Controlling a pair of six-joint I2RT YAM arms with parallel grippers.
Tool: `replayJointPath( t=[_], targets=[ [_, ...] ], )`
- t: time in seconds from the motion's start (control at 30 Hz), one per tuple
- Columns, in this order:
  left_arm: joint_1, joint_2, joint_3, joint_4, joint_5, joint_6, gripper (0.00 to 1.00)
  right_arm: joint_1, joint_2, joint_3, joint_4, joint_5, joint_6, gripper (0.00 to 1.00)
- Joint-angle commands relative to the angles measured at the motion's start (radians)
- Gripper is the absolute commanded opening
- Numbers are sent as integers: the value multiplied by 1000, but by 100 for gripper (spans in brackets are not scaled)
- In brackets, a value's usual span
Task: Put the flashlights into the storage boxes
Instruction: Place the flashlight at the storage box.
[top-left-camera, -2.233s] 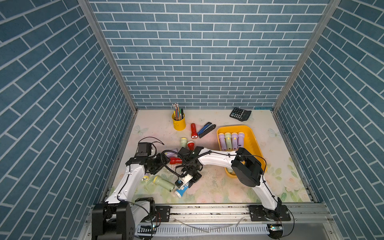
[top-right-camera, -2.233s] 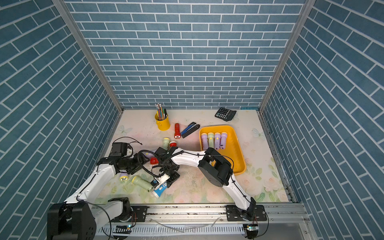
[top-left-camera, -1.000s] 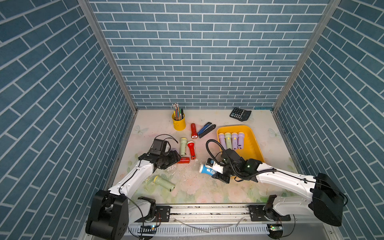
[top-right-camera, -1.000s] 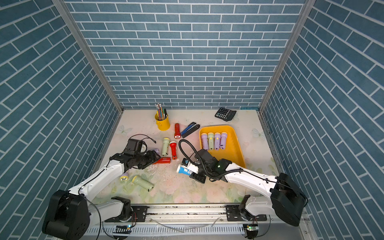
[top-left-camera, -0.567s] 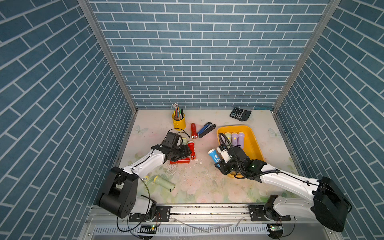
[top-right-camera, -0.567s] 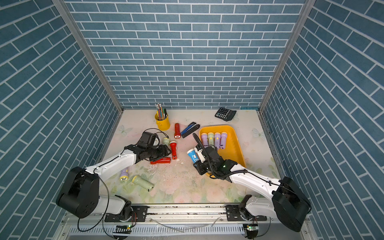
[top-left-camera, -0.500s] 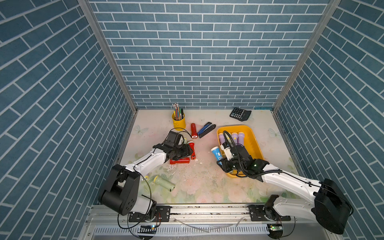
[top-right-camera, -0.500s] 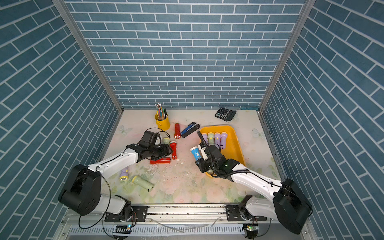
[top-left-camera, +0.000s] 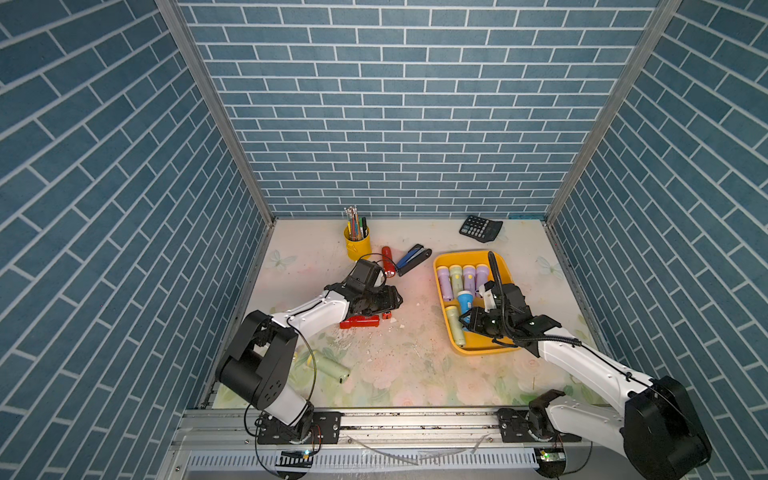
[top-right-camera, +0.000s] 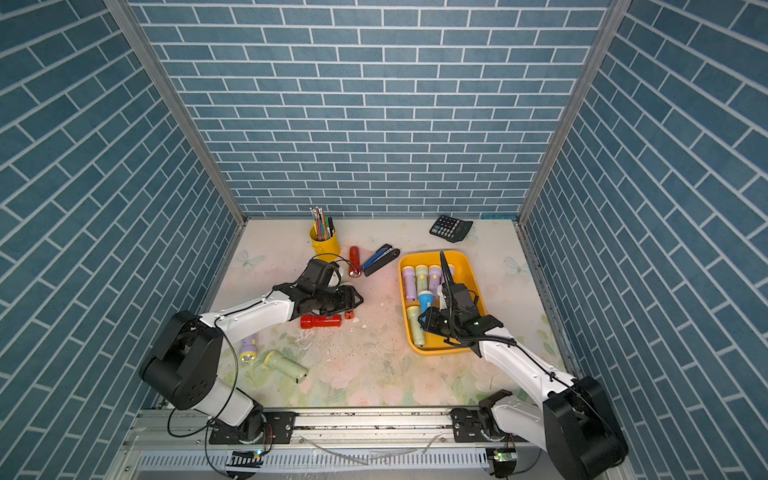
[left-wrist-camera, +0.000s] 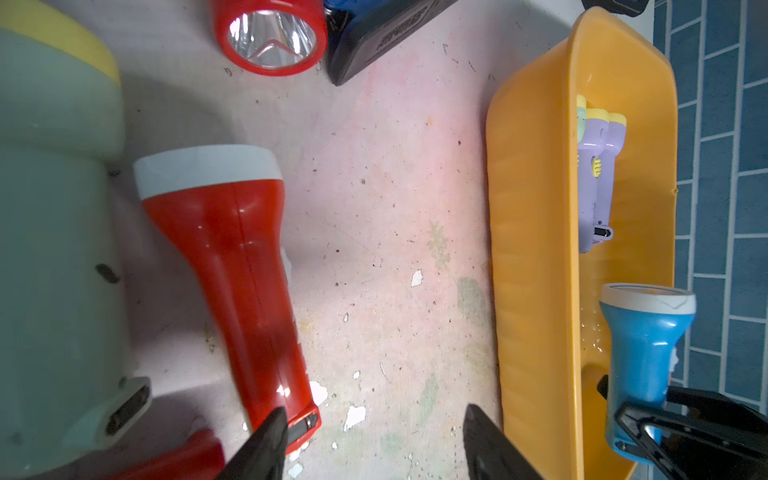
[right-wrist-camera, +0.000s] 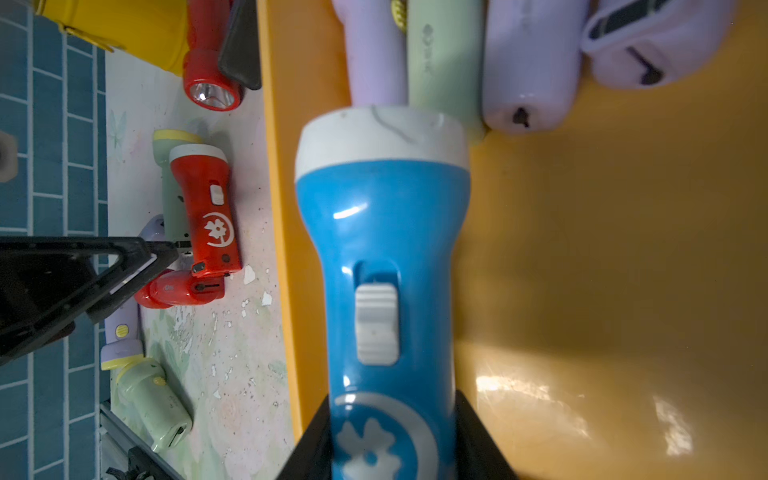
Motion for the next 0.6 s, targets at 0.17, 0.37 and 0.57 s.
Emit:
replayJointPath(
  t=[0.17, 0.37, 0.57],
  targets=[
    [-9, 7, 19, 11, -2, 1, 67, -73, 15, 25, -138, -135, -59, 17],
    [-12, 3, 21, -1, -5, 2, 67, -89, 92, 46, -102, -141, -109, 18],
    [-11, -10, 25, -29, -18, 18, 67, -122, 173, 66, -69, -199, -160, 20]
  ],
)
